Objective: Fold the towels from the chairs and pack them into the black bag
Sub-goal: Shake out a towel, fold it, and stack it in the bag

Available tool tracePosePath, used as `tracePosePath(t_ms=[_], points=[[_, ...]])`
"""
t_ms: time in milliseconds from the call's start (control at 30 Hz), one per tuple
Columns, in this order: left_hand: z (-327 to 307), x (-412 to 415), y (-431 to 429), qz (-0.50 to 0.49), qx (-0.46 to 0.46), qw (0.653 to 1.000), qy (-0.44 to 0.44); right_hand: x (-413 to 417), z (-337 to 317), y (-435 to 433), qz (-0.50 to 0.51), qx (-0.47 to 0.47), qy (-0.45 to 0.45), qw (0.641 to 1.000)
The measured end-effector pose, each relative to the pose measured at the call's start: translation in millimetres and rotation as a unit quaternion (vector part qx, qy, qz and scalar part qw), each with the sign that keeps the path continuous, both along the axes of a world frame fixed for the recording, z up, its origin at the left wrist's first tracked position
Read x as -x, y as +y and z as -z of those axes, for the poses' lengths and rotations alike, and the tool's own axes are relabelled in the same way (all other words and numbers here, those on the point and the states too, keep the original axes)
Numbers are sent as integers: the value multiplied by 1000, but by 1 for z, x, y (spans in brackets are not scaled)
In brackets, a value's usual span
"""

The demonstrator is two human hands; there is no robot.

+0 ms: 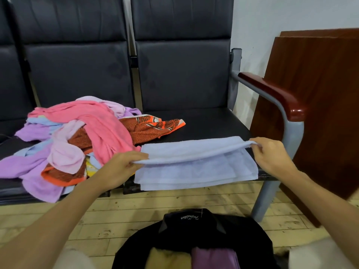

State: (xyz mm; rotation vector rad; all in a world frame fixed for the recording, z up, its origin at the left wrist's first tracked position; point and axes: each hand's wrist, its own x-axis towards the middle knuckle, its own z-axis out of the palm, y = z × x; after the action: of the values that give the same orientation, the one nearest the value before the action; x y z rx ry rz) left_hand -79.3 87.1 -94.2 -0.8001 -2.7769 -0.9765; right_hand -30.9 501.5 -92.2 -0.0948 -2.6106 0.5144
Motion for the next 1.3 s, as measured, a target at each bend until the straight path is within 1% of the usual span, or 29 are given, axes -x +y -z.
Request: tracePosePath(t_ms=[167, 233, 333, 400, 467, 533, 567, 600, 667, 700, 733, 800, 833, 933, 1100, 1167, 1200, 1267, 1300], points=[[-4, -7, -4, 12, 31, 999, -24, -17, 0, 6, -60, -49, -73, 994], [-3, -8, -6, 10, 46, 997, -55, -22, 0, 5, -77, -60, -111, 989], [-2, -10, -5, 19, 73, 991, -113, -23, 2, 1, -69, -77, -193, 976], [0, -9, -3, 31, 110, 986, -119, -20, 4, -3, -41, -76, -229, 970], [2, -8, 1, 27, 113, 985, -127, -16, 5, -5, -6, -81, -228, 970], [3, -5, 6, 17, 84, 985, -147, -14, 4, -7, 17, -92, -214, 972], [4, -3, 8, 12, 79, 986, -144, -12, 4, -8, 27, -92, -212, 973], [7, 0, 10, 4, 87, 989, -120, -10, 4, -10, 37, -87, -213, 972], [14, 8, 14, -19, 106, 993, -48, -5, 6, -14, 59, -68, -216, 972], [18, 13, 15, -46, 111, 992, -25, -2, 8, -15, 70, -55, -215, 972], [19, 17, 16, -87, 107, 990, -24, 2, 10, -16, 84, -41, -214, 972], [23, 25, 17, -169, 88, 980, -61, 10, 14, -16, 124, -34, -213, 969], [25, 28, 19, -194, 87, 974, -82, 13, 16, -15, 144, -41, -219, 964], [29, 34, 28, -227, 119, 957, -135, 18, 19, -14, 177, -47, -249, 951], [29, 33, 42, -260, 148, 945, -135, 24, 18, -19, 178, -85, -278, 940], [29, 35, 44, -255, 136, 948, -130, 26, 20, -21, 166, -58, -276, 945], [29, 35, 45, -243, 128, 954, -122, 27, 21, -22, 155, -26, -265, 951], [30, 34, 50, -225, 130, 960, -101, 31, 20, -25, 123, 93, -225, 962], [29, 31, 53, -224, 141, 959, -98, 32, 17, -26, 114, 165, -194, 960]])
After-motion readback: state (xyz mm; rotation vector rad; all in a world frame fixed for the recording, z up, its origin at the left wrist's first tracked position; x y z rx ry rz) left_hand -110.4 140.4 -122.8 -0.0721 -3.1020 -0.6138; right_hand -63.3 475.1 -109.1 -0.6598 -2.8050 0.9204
